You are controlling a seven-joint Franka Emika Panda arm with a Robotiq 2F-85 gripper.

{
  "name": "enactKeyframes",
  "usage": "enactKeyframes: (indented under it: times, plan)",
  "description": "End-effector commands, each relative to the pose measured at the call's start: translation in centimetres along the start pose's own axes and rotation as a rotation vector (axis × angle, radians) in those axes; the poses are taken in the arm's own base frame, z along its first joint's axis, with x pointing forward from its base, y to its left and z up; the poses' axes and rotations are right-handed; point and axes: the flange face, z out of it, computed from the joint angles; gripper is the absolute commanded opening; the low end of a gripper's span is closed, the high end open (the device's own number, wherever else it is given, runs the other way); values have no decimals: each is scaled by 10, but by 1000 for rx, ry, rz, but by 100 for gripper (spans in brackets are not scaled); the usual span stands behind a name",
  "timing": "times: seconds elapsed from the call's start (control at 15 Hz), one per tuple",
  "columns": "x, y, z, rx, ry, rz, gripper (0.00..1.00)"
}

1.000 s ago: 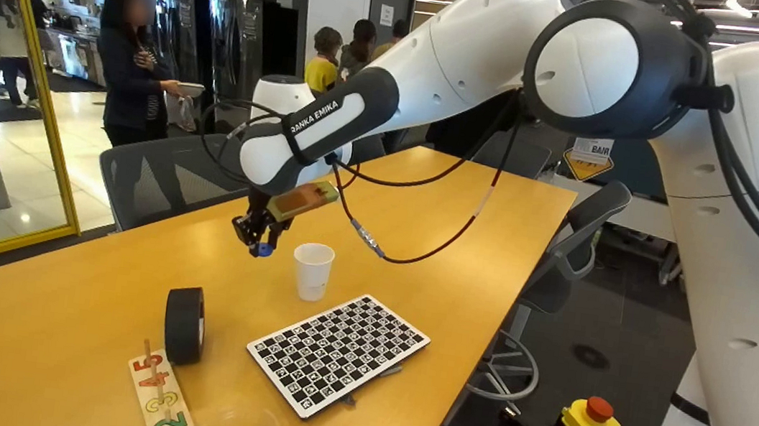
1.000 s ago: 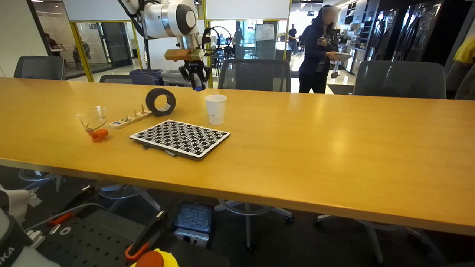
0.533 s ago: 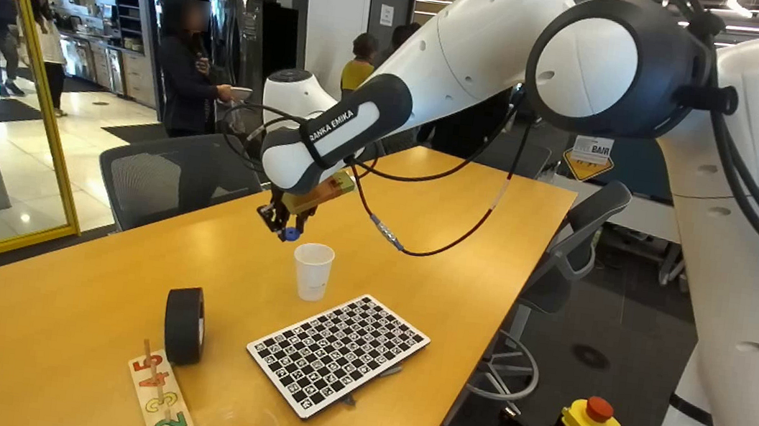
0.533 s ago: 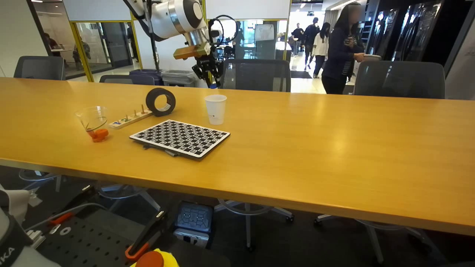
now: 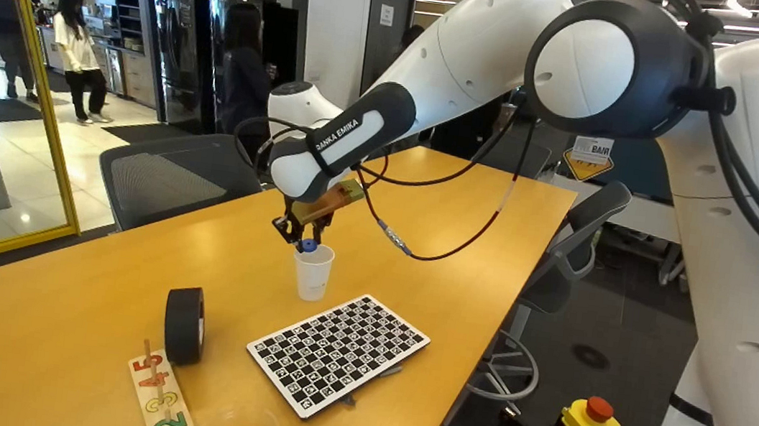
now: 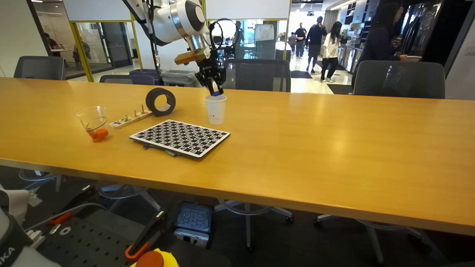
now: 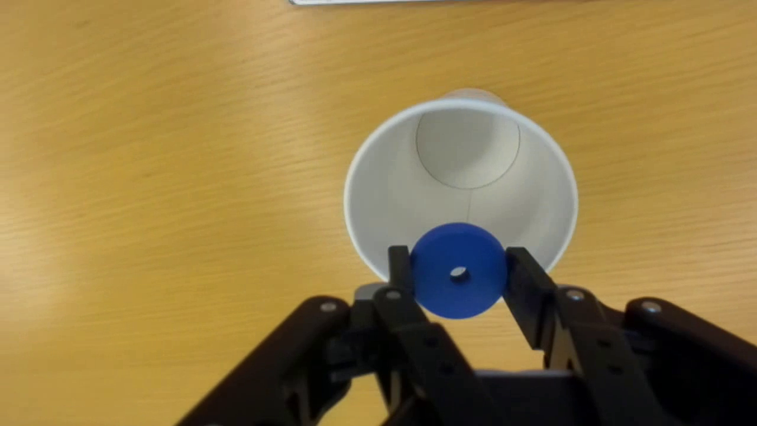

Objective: Pick up the orange and blue objects on the table and put them in the two cups

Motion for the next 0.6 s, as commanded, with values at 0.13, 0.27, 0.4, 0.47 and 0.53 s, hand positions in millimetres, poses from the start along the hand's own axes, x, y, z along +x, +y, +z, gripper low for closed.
enactKeyframes:
  times: [0.13,0.27,0.4,0.47,0.53]
  plan:
    - [-11,5,-5,-18,-40,17,30]
    - [-11,6,-4,-7,-46,4,69]
    - [-14,8,-5,0,-37,-22,82]
    - [-18,9,-7,2,-31,-40,89]
    - [-21,11,-10,2,-29,-57,98]
